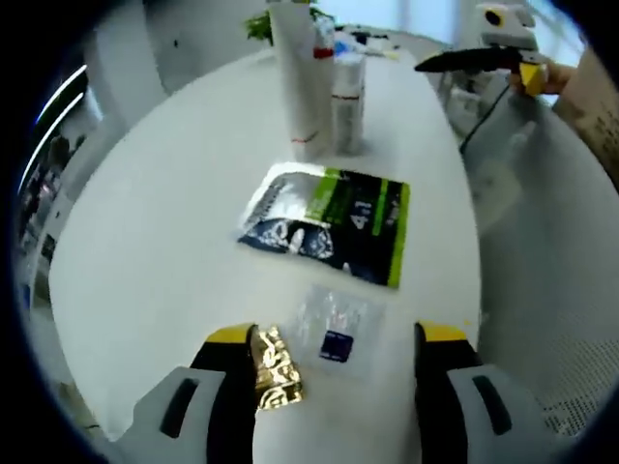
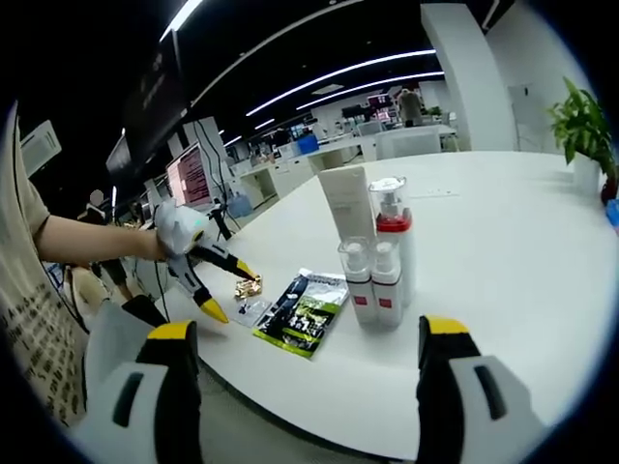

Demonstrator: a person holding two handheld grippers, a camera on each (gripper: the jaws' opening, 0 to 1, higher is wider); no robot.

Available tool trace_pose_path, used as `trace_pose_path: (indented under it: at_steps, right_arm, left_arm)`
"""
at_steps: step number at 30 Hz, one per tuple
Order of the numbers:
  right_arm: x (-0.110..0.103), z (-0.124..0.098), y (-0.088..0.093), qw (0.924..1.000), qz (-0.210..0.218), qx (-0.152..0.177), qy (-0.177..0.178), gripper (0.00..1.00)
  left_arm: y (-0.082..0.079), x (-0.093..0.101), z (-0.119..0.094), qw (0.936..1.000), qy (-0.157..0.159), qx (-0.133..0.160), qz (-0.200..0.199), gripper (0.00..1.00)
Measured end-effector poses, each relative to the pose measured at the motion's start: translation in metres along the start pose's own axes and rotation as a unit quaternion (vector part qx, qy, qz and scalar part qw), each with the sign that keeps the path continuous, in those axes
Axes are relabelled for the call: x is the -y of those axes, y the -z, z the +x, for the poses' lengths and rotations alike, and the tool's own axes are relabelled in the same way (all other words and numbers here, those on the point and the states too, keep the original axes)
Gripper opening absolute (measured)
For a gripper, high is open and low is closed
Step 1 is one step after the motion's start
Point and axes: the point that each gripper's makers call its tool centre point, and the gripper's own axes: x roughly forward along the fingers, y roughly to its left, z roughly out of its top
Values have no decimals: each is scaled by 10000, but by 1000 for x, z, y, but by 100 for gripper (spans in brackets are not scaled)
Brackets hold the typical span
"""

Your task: Arrange the skincare products in the storage area until every visible bottle or jar stands upright without overlapping.

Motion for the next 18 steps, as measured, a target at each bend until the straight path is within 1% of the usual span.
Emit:
trace_pose_path:
  at_steps: [1, 2, 5, 7, 11, 14, 18]
  right_arm:
    - [0, 0, 0, 10000, -10, 4, -13, 94]
    - [0, 0, 0, 10000, -20, 12, -21, 94]
    - [-1, 0, -1, 10000, -32, 33, -41, 94]
    - [-1, -1, -1, 10000, -44, 50, -61, 94]
    - [-4, -1, -1, 9999, -86, 47, -115, 94]
    - [-6, 0, -1, 9998, -109, 47, -160, 94]
    - [-7, -1, 0, 9997, -126, 40, -203, 94]
  left_arm:
    - [-1, 0, -4, 9997, -112, 65, -195, 64]
    - [-3, 1, -7, 9993, -172, 159, -307, 65]
    - [-9, 7, -17, 9949, -339, 447, -840, 69]
    - [-9, 12, -23, 9916, -429, 573, -1079, 72]
    - [-7, 22, -31, 9862, -527, 722, -1393, 76]
    - [-5, 26, -36, 9819, -628, 792, -1599, 79]
    - [-5, 32, -43, 9730, -788, 1034, -1907, 83]
